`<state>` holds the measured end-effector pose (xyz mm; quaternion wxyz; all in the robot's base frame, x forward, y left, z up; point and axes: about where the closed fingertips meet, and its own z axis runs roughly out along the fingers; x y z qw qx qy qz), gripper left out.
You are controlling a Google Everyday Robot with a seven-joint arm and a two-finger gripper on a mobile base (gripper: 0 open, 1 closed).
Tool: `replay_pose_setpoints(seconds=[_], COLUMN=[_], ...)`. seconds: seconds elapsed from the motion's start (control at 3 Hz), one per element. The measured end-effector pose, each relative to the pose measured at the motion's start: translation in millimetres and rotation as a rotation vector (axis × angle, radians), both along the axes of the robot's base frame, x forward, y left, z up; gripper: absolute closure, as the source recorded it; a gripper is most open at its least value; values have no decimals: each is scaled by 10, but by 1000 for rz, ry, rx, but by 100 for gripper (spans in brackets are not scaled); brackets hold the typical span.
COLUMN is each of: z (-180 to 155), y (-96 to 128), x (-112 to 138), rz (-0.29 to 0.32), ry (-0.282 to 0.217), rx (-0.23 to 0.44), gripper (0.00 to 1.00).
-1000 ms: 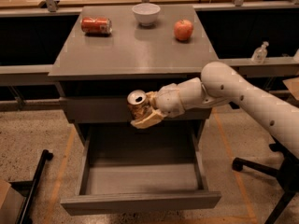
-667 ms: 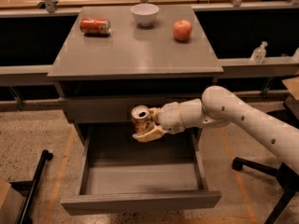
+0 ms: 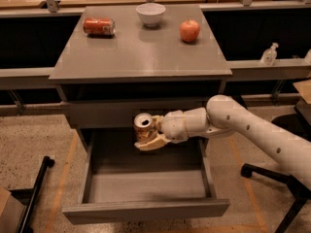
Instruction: Place orange can into middle drawer
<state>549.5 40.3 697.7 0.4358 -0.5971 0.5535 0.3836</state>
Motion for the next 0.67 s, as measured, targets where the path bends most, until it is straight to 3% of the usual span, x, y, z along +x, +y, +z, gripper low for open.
replay_pose_setpoints(seconds=[0.67], z=[-633], y=[47], x=[-5], rz=[102], ry=[11], rx=[167], gripper=[100])
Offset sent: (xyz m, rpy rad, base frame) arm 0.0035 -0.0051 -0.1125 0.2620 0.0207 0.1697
